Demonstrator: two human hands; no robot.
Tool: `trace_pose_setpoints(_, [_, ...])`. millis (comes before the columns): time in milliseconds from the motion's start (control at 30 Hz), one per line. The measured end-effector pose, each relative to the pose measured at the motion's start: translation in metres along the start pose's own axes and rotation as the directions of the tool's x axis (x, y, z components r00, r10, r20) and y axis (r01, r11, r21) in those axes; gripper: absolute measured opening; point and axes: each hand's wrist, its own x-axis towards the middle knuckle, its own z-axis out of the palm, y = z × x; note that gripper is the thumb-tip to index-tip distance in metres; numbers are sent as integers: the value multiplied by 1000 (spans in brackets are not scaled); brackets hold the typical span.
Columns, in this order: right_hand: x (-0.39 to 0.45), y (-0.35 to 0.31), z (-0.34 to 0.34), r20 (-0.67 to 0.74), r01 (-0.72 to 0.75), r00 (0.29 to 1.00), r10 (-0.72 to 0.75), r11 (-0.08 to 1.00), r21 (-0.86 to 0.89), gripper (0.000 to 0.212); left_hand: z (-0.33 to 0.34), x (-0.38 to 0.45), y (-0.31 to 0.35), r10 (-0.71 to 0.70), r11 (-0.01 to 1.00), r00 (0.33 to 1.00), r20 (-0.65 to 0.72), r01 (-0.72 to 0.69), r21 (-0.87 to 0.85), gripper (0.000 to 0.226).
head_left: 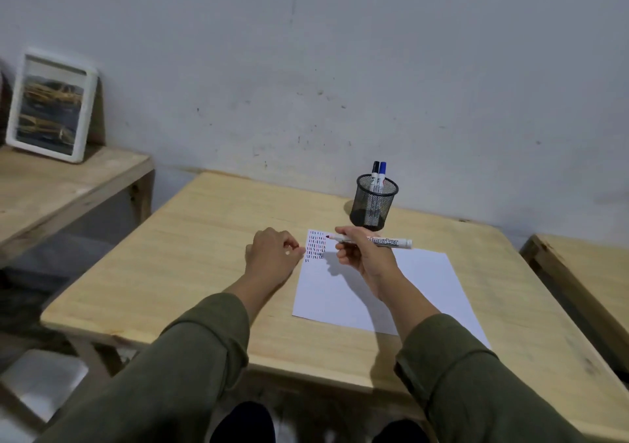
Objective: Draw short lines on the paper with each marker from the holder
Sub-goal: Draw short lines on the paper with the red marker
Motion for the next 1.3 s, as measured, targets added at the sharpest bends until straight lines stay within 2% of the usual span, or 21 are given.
trace_pose_setpoints(200, [3,9,1,-2,-11,1000,11,998,-68,15,3,-2,-12,68,996,997,45,-70,60,20])
trace_pose_setpoints(300, [4,13,3,-12,-4,1000,3,993,-118,6,0,-4,-14,97,991,989,109,-106,78,27])
trace_pose_setpoints(433, [5,19,5,-70,17,997,-27,991,-134,7,-4,-8,-18,140,985,974,177,-156,79,32])
trace_pose_setpoints(533, [4,26,6,-96,1,995,-23,975,-223,2,-4,-8,-18,142,986,974,174,-155,65,34])
trace_pose_setpoints(800, [1,30,7,-56,40,996,-67,922,-386,2,-4,-9,-21,149,987,974,173,-158,40,36])
trace_pose_setpoints(1300, [2,31,7,-36,52,997,-73,912,-407,6,-5,-10,-19,152,985,972,179,-164,54,37])
